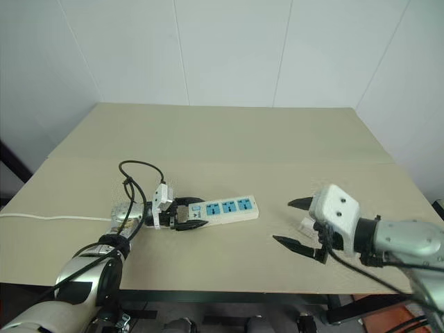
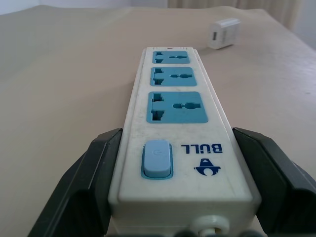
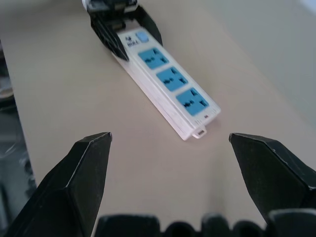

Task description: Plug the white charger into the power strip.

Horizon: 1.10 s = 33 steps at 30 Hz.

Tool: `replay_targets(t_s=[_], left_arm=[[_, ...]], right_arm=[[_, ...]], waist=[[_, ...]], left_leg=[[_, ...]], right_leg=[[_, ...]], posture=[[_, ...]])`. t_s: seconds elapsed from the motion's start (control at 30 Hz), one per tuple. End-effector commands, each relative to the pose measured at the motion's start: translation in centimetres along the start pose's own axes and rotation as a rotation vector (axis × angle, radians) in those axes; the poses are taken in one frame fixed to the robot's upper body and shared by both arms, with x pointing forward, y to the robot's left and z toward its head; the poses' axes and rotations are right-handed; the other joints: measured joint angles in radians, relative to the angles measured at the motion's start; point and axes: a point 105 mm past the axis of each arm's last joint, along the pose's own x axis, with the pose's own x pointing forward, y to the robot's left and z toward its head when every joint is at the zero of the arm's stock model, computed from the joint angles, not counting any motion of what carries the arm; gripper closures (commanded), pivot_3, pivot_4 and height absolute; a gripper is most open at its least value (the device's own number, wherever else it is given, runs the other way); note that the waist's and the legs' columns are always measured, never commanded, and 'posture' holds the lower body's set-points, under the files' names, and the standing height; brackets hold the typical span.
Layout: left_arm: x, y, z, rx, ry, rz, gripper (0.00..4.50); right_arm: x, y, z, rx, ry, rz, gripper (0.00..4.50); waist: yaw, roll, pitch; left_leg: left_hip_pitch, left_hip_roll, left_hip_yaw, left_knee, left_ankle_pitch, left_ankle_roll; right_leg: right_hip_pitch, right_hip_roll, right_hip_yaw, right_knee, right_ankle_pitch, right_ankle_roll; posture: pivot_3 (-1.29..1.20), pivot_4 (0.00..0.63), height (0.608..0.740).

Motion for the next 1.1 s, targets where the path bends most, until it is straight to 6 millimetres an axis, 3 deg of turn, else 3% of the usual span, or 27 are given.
replay_targets(t_s=[0.03, 0.33, 0.47, 0.83, 1.1], left_arm=[[0.8, -0.7, 0.9, 0.026, -0.037, -0.092, 1.23], [1.8, -1.6, 0.8, 0.07, -0.021, -0.156, 1.23], [1.6, -2.2, 0.0, 0.081, 0.016, -0.177, 1.23], [1.5, -2.5, -0.2, 0.083, 0.01, -0.174, 1.23], [1.0, -2.5, -0.6, 0.079, 0.021, -0.161, 1.23]], right_arm=[[-0.5, -1.3, -0.2, 0.044, 0.179, 0.004, 0.0], [1.7, -4.9, -1.5, 0.094, 0.5, 0.001, 0.0], [2.8, -6.1, -3.5, 0.111, 0.634, -0.007, 0.0], [4.5, -7.2, -6.8, 0.186, 0.751, 0.03, 0.0], [5.4, -7.2, -7.5, 0.208, 0.763, 0.044, 0.0]], waist=[[0.001, 0.0, 0.0], [0.005, 0.001, 0.0], [0.006, 0.001, 0.0], [0.003, 0.002, -0.001], [0.0, 0.004, -0.002]], left_leg=[[0.0, 0.0, 0.0, 0.0, 0.0, 0.0], [-0.015, 0.0, 0.001, 0.002, 0.0, 0.0], [-0.016, -0.001, 0.0, 0.002, 0.0, 0.0], [-0.015, -0.001, 0.0, 0.002, 0.0, 0.0], [-0.015, -0.001, 0.0, 0.002, 0.0, 0.0]], right_leg=[[0.0, 0.0, 0.0, 0.0, 0.0, 0.0], [-0.016, -0.001, 0.001, 0.001, 0.002, 0.0], [-0.017, -0.001, 0.0, 0.001, 0.002, -0.001], [-0.017, -0.001, 0.001, 0.002, 0.003, -0.001], [-0.017, -0.001, 0.001, 0.003, 0.004, -0.004]], posture=[[0.0, 0.15, 0.74], [0.0, 0.15, 0.74], [0.0, 0.15, 0.74], [0.0, 0.15, 0.74], [0.0, 0.15, 0.74]])
